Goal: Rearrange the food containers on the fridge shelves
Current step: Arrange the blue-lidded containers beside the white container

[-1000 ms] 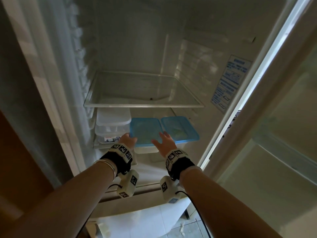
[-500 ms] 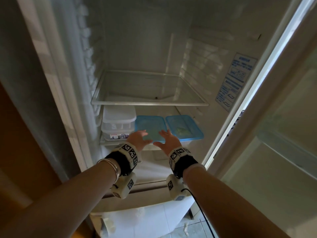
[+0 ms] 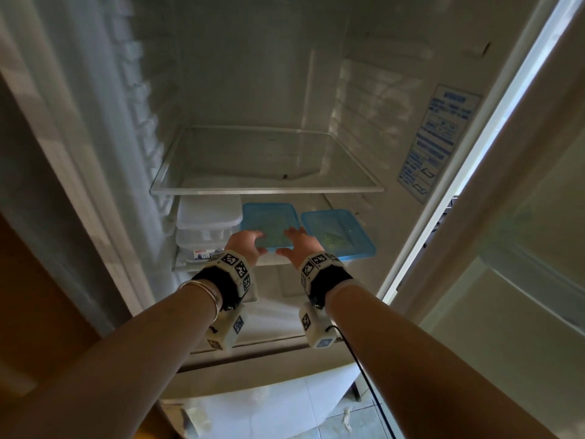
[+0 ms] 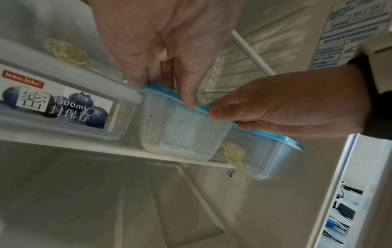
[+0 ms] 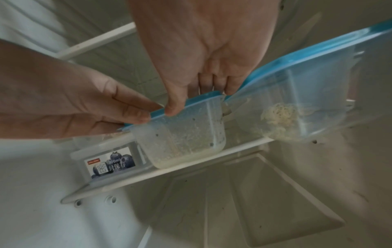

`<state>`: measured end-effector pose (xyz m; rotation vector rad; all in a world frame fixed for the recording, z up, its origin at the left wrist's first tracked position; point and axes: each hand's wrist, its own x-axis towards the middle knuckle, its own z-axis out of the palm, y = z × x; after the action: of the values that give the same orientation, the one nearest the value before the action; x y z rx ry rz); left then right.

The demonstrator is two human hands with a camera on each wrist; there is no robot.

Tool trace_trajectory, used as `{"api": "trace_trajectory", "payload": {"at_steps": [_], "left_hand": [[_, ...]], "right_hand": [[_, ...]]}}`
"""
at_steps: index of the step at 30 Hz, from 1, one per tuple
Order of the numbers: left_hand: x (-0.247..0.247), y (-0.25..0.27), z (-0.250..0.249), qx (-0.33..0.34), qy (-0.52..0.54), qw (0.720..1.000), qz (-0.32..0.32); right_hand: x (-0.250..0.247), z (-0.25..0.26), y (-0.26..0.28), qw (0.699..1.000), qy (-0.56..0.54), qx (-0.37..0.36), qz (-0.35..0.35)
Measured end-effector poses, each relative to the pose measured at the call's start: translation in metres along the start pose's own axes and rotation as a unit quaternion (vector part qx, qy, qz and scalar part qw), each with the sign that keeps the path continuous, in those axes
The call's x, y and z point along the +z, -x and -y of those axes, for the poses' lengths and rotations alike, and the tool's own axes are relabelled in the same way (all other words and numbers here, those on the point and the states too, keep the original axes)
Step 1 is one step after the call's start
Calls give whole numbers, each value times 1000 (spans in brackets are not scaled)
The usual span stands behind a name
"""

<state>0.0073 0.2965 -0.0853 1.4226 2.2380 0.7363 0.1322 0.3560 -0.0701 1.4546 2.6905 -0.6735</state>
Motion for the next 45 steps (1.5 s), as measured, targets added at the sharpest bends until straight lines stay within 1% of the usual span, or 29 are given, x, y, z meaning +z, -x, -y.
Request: {"api": "trace_trajectory", "payload": {"at_steps": [5,8,12,18,22,24,28,31,36,40,45], "left_hand": [[1,-13,-1,-10,-16,1000,-9],[2,-16,-2,-17,-20,1000,-15],[2,-18,-1,-21,-27,999,-18],[3,-17,-1,-24,-26,999,-19],[6,-14,-4,-25,-16,999,-18],[10,-11,-10,-14,-3,1000,-11],[23,-3,-30,22,25,999,29],[37,3,-46,47,35,997,49],[58,10,-70,93,25,993,69],[67,8,-77,102,21,991,85],[65,-3,-74,101,3,993,62]], "right_hand": [[-3,1,-15,1000,-12,13,5],[-2,0,-21,1000,-17,6,9],[0,0,-24,1000,-28,2,-2],[-1,-2,-21,999,-30,-1,-14],[-8,-9,-8,998,-41,1,-43],[-15,-21,2,998,-41,14,-56],[-24,-53,24,995,-29,70,-64],[-25,-72,38,992,-27,99,-71],[-23,-88,54,994,4,88,-69],[-22,-94,53,994,13,82,-72],[-25,-93,43,994,-3,76,-78]]}}
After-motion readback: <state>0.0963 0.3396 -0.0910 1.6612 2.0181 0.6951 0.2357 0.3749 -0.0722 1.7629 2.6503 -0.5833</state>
